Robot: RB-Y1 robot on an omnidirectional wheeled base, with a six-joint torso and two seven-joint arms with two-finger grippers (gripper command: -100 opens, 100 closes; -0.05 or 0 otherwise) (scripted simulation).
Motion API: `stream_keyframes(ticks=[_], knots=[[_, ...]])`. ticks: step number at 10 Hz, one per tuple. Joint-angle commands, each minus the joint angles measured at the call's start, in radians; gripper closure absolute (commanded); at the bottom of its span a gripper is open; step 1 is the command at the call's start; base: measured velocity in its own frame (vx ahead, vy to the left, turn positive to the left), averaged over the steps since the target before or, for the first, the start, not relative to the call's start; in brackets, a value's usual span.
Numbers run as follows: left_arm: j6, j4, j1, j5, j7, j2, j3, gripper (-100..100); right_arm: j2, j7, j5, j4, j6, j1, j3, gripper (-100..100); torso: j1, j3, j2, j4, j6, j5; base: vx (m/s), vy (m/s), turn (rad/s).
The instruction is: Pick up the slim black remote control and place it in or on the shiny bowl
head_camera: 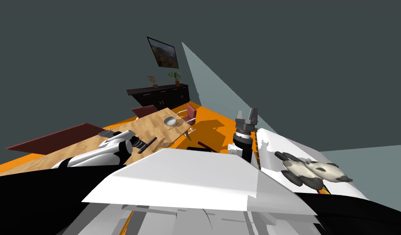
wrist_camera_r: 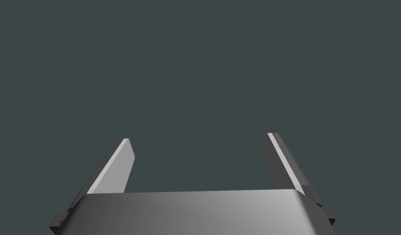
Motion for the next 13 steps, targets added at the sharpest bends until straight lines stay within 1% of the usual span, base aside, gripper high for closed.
stream_keyframes(ticks=[1,2,3,4,5,6,7,8,10,13], knots=[[0.024,-0.050,0.022,0.002,0.010,-0.011,0.004,100,0.000,0.000,0.000,0.000,0.000,0.000,0.000,0,0.000,0.000,0.000,0.000,0.000,0.000,-0.004,-0.005,0.015],[0.026,-0.034,0.026,0.013,0.005,0.018,0.019,100,0.000,0.000,0.000,0.000,0.000,0.000,0.000,0,0.000,0.001,0.001,0.000,0.000,-0.001,0.041,-0.005,-0.184],[0.026,-0.034,0.026,0.013,0.005,0.018,0.019,100,0.000,0.000,0.000,0.000,0.000,0.000,0.000,0,-0.001,0.000,-0.002,0.001,0.003,-0.001,0.054,0.004,-0.140],[0.030,-0.015,0.025,0.026,-0.001,0.045,0.023,100,0.000,0.000,0.000,0.000,0.000,0.000,0.000,0,-0.001,-0.001,-0.003,0.000,0.003,-0.001,0.086,-0.016,-0.271],[0.033,-0.006,0.022,0.033,-0.003,0.057,0.022,100,0.000,0.000,0.000,0.000,0.000,0.000,0.000,0,-0.002,-0.003,-0.006,0.000,0.005,-0.002,0.130,-0.016,-0.280],[0.041,0.012,0.016,0.048,-0.008,0.080,0.015,100,0.000,0.000,0.000,0.000,0.000,0.000,0.000,0,-0.002,-0.004,-0.009,0.000,0.006,-0.002,0.142,0.007,-0.385],[0.046,0.021,0.011,0.055,-0.011,0.091,0.010,100,0.000,0.000,0.000,0.000,0.000,0.000,0.000,0,-0.002,-0.006,-0.011,0.000,0.008,-0.002,0.157,0.030,-0.293],[0.059,0.039,0.000,0.072,-0.015,0.114,-0.003,100,0.000,0.000,0.000,0.000,0.000,0.000,0.000,0,-0.001,-0.006,-0.013,-0.001,0.007,-0.002,0.179,0.032,-0.372],[0.072,0.057,-0.011,0.089,-0.020,0.136,-0.017,100,0.000,0.000,0.000,0.000,0.000,0.000,0.000,0,0.000,-0.008,-0.015,-0.001,0.009,-0.001,0.157,0.041,-0.280],[0.090,0.081,-0.029,0.112,-0.026,0.165,-0.040,100,0.000,0.000,0.000,0.000,0.000,0.000,0.000,0,-0.002,-0.006,-0.011,-0.001,0.009,-0.001,0.117,0.032,-0.224]])
